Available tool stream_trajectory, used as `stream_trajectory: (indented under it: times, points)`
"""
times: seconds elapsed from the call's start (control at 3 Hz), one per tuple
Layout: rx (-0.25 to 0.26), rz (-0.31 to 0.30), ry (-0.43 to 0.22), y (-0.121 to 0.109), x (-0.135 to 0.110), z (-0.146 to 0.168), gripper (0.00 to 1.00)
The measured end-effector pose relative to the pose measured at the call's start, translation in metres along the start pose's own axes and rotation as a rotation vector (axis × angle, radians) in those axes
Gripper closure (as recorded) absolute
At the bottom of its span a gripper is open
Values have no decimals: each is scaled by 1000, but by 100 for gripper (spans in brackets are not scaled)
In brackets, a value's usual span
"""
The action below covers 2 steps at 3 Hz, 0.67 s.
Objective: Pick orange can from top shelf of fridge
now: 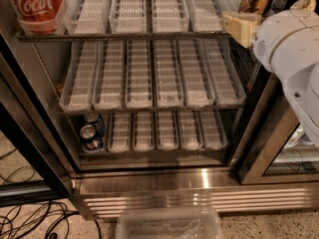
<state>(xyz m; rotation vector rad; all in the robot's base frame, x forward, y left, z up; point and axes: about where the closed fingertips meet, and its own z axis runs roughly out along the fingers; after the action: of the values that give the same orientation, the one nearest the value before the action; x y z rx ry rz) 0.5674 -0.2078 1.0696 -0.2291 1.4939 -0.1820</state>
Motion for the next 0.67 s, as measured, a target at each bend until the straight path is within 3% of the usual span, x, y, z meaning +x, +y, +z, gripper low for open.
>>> stream_trajectory:
  times: [0.33,0.67]
  points:
    - [0,0,0,1,-1,-4,21]
    - [-25,8,-27,19,-21,-8,14]
